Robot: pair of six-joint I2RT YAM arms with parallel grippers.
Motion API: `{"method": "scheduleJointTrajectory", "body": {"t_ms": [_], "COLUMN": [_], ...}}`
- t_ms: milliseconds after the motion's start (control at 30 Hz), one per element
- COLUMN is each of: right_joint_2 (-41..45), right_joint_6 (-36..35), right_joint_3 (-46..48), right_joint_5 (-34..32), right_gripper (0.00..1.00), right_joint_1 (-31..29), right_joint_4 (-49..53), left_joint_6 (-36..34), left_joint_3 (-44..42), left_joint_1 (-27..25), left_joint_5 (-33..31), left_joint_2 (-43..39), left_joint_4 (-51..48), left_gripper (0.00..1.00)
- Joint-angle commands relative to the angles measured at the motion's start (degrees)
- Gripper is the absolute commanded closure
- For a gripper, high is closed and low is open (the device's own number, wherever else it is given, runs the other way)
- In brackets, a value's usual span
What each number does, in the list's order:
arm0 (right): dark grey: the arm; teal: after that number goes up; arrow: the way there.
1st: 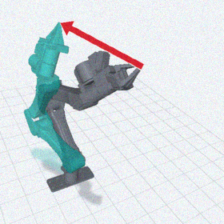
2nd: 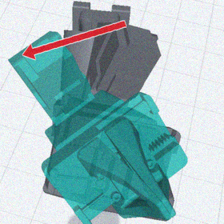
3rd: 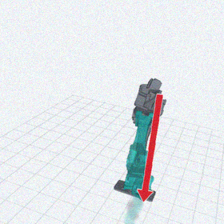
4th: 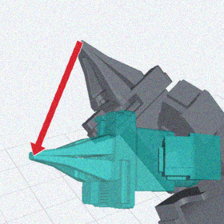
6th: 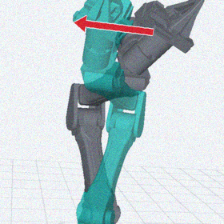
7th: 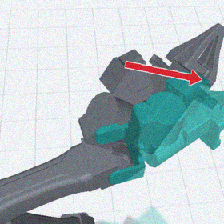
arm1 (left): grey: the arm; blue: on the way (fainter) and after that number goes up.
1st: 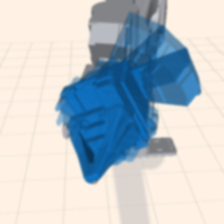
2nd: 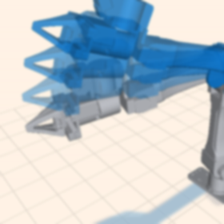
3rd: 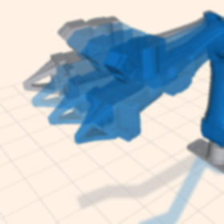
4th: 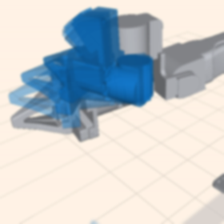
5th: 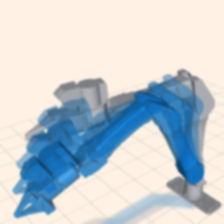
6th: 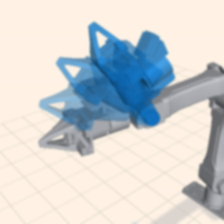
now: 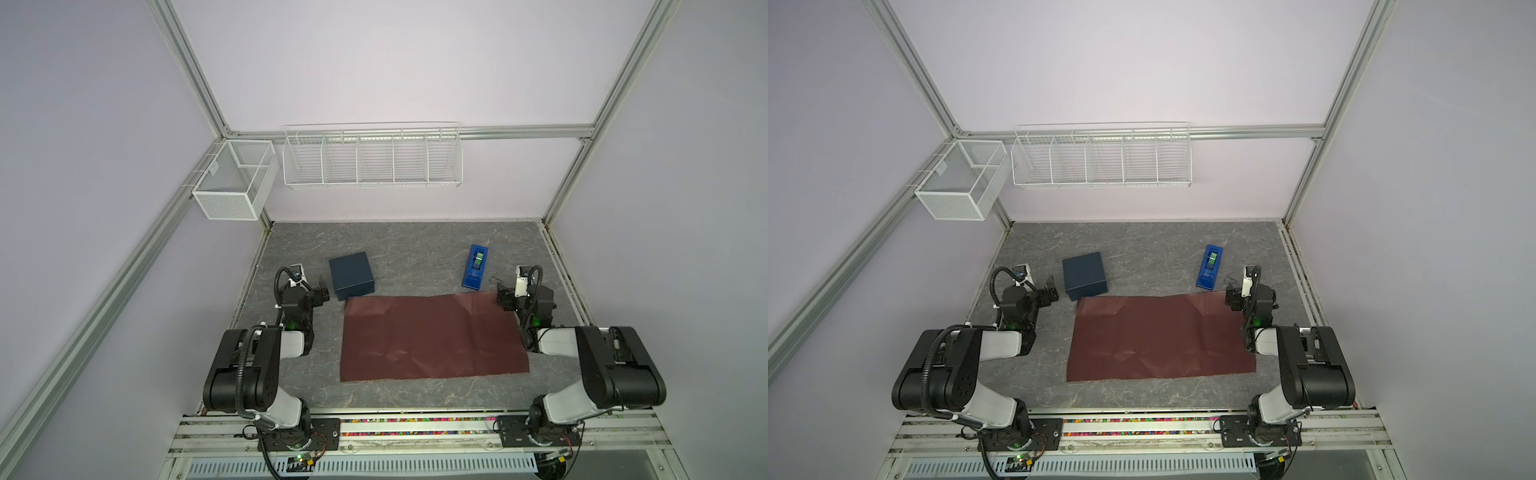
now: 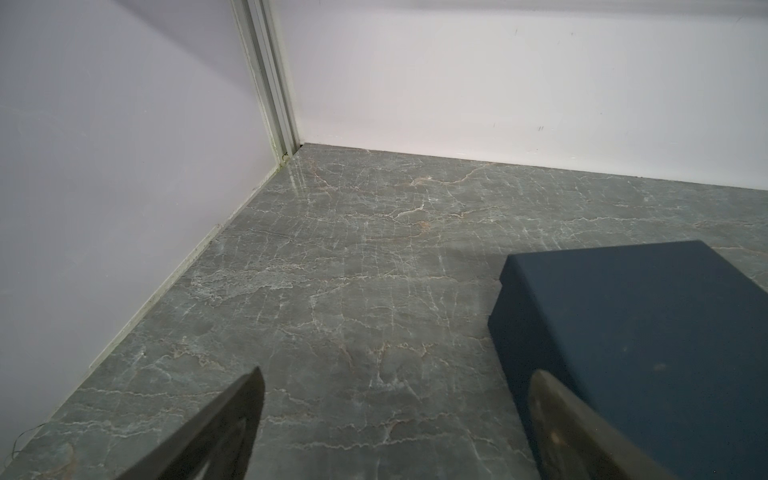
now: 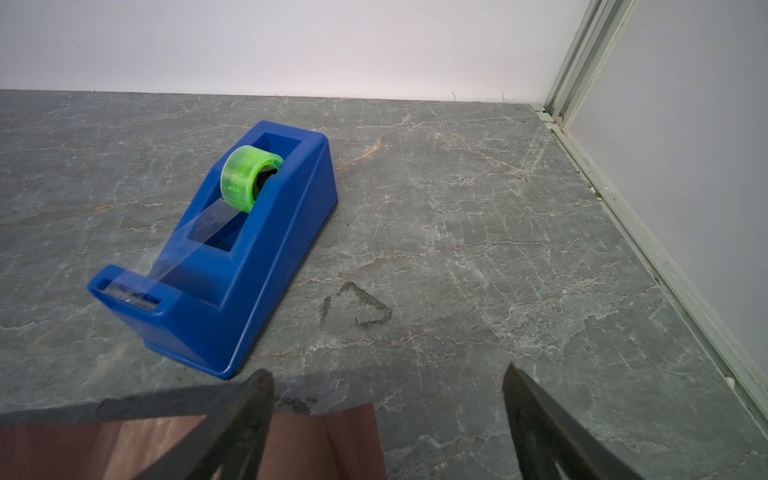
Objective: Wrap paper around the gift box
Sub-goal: 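Raise both grippers from rest toward the dark blue box, then reach both grippers to opposite sides of the dark blue box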
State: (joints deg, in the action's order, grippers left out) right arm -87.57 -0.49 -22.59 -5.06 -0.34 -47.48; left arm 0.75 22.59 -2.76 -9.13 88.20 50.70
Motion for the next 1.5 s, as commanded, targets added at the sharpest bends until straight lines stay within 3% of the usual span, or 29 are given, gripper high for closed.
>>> {"method": "scheduleJointTrajectory", "body": {"t_ms": [0,633,733,800,933,1033,1167,1467], "right_joint_2": [-0.15,0.08,2.51,5.55,8.36,8.5,7.69,0.28], "right_joint_6": [-1.53,-1.49,-1.24,-1.51,-1.23,2.33,10.92,25.17], "right_joint_3": [0.44,0.55,-1.86,-6.36,-12.96,-18.93,-25.9,-40.49], "right_joint_5": [0.47,-0.67,-4.51,-5.82,-6.26,-4.6,0.41,12.68], "right_gripper": [0.11,0.12,0.12,0.12,0.11,0.11,0.09,0.01], "right_joint_1": [0.34,0.13,-0.84,-1.78,-3.51,-4.91,-7.87,-18.69], "right_joint_4": [-2.09,-2.21,4.02,15.22,27.25,36.53,45.17,57.01], "left_joint_6": [-0.64,0.39,1.76,2.0,2.55,9.75,14.03,20.65], "left_joint_3": [0.09,-0.15,-1.34,-1.79,0.98,8.0,17.95,30.51], "left_joint_1": [-0.05,0.22,0.22,0.19,0.21,0.16,0.15,0.22], "left_joint_5": [-0.11,-2.39,-5.53,-6.14,-8.6,-13.86,-7.11,15.9], "left_joint_2": [0.57,0.35,-1.82,-4.97,-12.94,-14.19,-11.15,-0.99], "left_joint_4": [0.54,0.93,1.61,-0.36,-13.21,-28.48,-44.28,-56.01], "left_gripper": [0.01,0.01,0.01,0.01,0.01,0.01,0.0,0.04]}}
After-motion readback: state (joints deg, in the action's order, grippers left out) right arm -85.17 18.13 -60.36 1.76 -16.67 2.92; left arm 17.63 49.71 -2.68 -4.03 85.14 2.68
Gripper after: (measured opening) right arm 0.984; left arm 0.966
